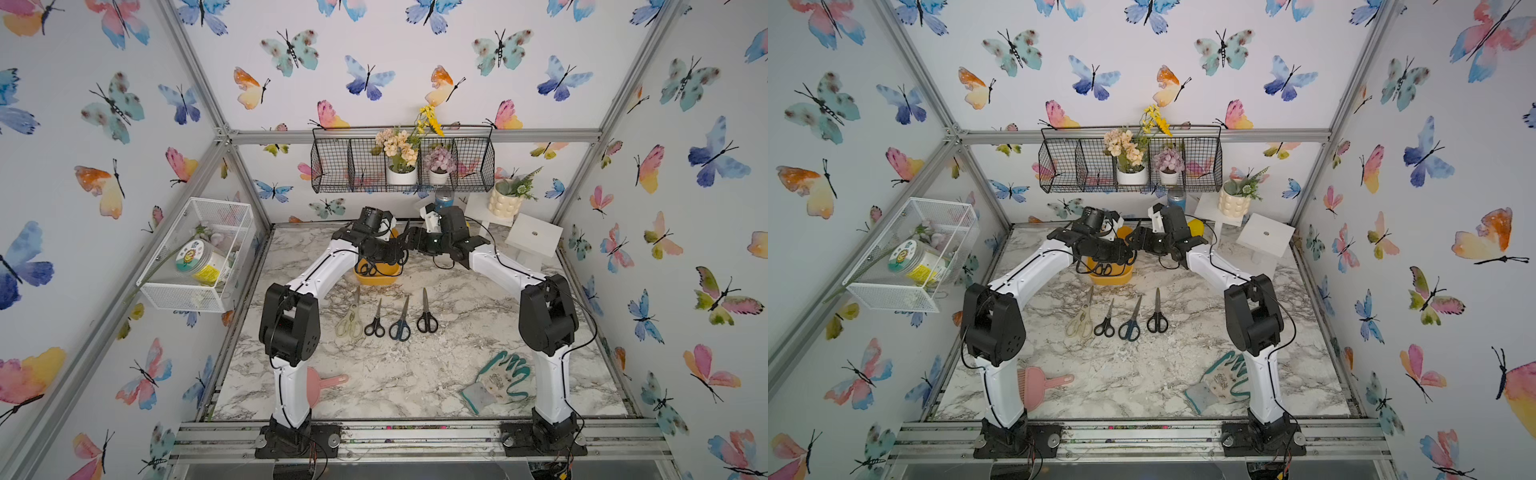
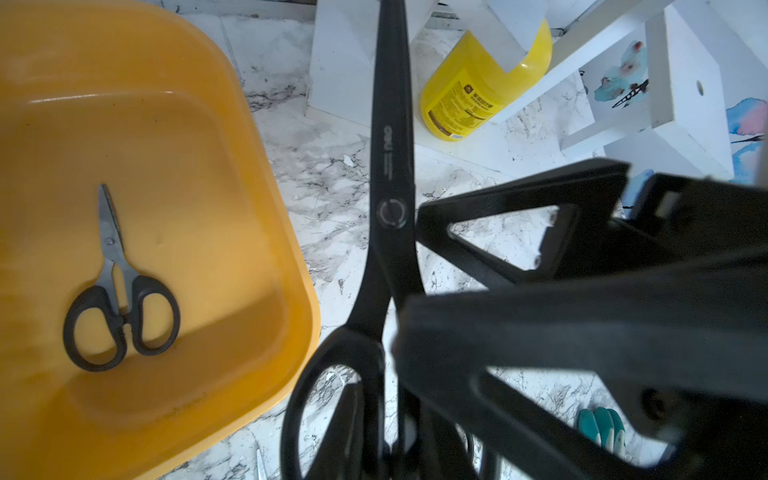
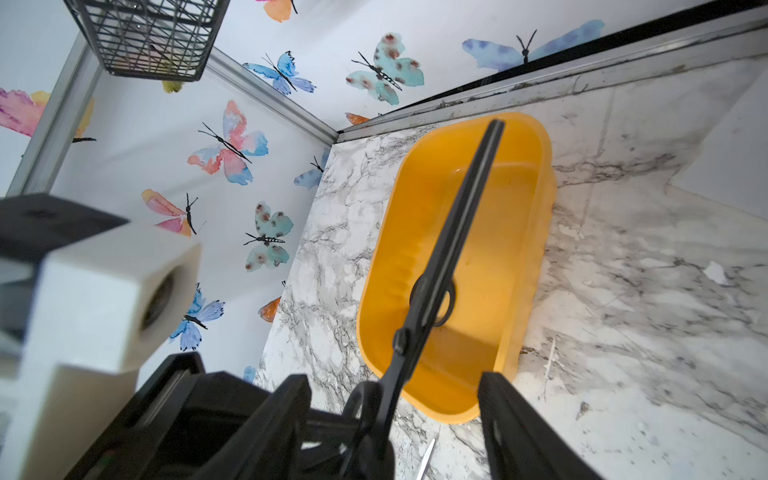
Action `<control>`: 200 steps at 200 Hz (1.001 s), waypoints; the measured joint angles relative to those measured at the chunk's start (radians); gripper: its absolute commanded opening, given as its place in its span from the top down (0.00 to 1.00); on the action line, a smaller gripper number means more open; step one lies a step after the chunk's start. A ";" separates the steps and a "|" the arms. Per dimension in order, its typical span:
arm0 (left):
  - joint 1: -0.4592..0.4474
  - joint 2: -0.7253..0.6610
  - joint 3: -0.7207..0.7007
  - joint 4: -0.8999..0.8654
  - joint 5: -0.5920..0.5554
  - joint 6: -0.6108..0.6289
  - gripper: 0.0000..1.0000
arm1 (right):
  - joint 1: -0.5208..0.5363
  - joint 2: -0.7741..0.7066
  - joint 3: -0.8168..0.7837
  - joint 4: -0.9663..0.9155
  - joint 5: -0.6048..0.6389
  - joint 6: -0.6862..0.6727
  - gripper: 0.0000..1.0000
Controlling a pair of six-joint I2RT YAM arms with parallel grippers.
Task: Take the scissors out of the storage box
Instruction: Pick up the scissors from the storage box.
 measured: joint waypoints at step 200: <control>-0.077 -0.012 -0.045 -0.024 -0.083 0.016 0.51 | -0.012 0.015 -0.135 0.083 -0.121 0.118 0.92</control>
